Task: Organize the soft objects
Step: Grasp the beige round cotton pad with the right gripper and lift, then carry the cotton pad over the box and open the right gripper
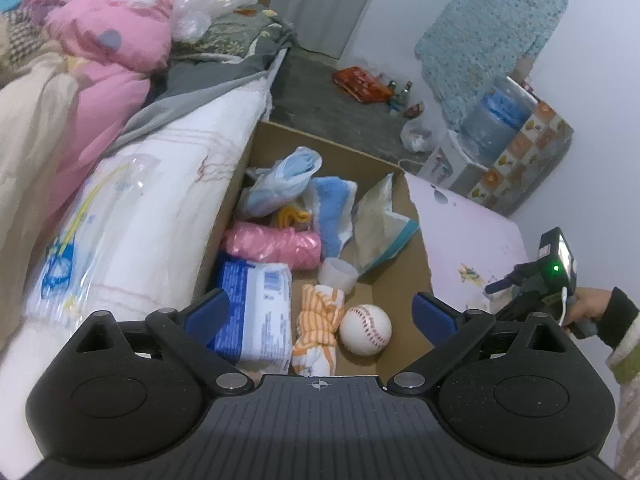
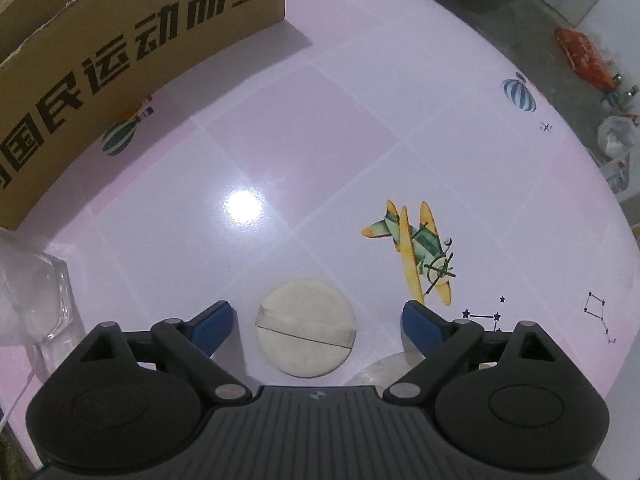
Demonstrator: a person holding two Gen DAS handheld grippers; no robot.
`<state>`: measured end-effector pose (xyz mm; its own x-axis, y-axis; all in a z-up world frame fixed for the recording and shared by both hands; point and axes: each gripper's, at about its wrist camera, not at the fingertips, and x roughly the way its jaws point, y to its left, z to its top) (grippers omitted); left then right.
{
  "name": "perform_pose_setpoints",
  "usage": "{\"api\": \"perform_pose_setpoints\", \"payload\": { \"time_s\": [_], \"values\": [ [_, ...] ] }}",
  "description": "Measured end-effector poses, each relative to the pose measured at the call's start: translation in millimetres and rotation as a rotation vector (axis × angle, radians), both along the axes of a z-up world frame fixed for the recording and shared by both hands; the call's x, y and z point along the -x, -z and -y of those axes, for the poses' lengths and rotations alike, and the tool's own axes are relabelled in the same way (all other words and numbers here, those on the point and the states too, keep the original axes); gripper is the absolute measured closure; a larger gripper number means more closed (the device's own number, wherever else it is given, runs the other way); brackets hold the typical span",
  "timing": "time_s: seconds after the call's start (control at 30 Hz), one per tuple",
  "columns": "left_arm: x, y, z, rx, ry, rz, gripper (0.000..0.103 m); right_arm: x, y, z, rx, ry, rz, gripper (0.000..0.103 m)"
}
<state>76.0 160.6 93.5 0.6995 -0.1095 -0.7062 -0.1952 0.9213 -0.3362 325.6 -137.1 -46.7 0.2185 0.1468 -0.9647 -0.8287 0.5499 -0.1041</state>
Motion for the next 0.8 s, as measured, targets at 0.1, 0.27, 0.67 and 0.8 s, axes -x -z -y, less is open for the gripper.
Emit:
{"api": "perform_pose_setpoints", "payload": {
  "time_s": [0.1,0.27,0.67,0.8],
  "values": [
    [7.6,3.9,-2.4,0.019,-0.012,0.008,0.005,-4.0,-4.1,3.2,-0.036,0.014,-0.056,0.057],
    [18.0,9.4,-5.6,0.044,-0.028,0.027,0.005,0.9,-10.1,7.8,-0.069,0.044,-0.038,0.072],
    [40.9,23.7,-11.0,0.103,-0.053,0.041,0.005,38.7,-11.0,-10.0,-0.14,0.066,0.068,0.103],
    [49.6,22.8,-14.5,0.093,-0.054,0.067,0.005,51.3,-32.6,-8.7,-0.231,0.137,0.099,0.103]
  ]
}}
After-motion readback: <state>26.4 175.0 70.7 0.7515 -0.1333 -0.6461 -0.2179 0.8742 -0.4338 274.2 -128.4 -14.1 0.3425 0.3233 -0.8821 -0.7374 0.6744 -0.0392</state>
